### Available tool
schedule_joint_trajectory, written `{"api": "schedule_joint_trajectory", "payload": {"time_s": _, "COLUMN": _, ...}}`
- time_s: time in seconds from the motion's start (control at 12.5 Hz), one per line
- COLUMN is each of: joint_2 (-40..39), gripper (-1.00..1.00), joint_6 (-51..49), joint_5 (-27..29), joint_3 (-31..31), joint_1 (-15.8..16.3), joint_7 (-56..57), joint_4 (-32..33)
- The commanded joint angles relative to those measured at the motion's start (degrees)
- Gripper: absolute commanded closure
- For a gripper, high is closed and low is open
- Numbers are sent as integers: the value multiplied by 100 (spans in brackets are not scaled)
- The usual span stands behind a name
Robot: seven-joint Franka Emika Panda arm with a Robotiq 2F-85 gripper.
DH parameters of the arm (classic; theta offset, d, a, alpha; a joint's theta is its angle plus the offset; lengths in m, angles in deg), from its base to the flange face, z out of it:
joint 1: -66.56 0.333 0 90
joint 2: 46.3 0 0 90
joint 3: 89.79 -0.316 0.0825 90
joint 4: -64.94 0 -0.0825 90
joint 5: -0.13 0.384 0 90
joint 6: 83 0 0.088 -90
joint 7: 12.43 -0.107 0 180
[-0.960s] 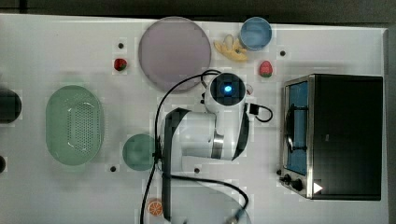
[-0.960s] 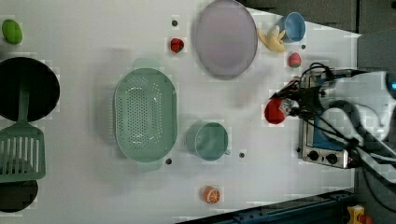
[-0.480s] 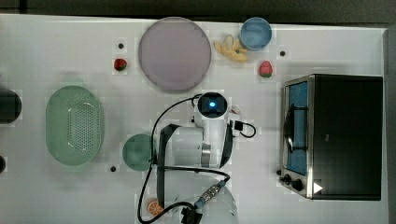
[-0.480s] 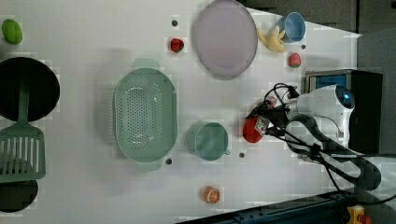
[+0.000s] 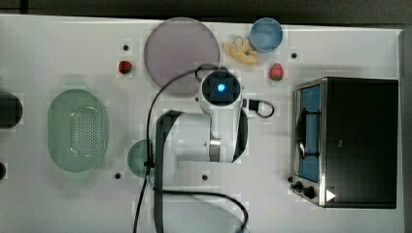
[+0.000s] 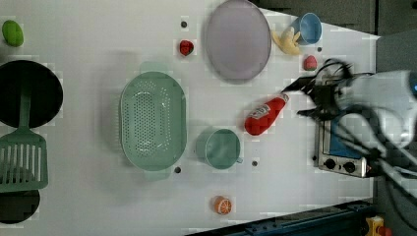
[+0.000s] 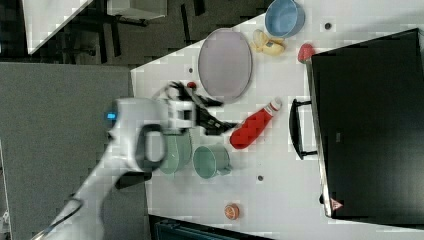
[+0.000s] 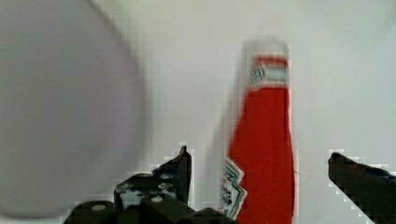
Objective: Pick Ketchup from oven and place it on table.
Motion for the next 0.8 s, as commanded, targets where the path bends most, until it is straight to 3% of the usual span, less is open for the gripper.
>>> {"api": "schedule_joint_trajectory", "payload": {"time_s": 0.08, "joint_2": 1001, "gripper": -100, "joint_6": -1395, "joint_5": 115, "joint_3": -26, "joint_1": -96, "joint_7": -303, "joint_4": -1187}}
{"api": "schedule_joint_trajectory", "payload": {"time_s": 0.16, "joint_2": 1047, "gripper": -100, "joint_6": -1869, "joint_5": 103, "joint_3": -9, "joint_1": -104, "joint_7": -303, "joint_4": -1686}}
{"api": "schedule_joint_trajectory", "payload": {"time_s": 0.4, "joint_2": 1044, "gripper": -100, "joint_6": -2672, "joint_5": 75, "joint_3": 10, "joint_1": -104, "joint_7": -334, "joint_4": -2363}}
{"api": "schedule_joint_trajectory", "payload": {"time_s": 0.8, "joint_2": 1051, "gripper": -100, "joint_6": -4270, "joint_5": -31, "joint_3": 58, "joint_1": -115, "joint_7": -337, "joint_4": -2984}}
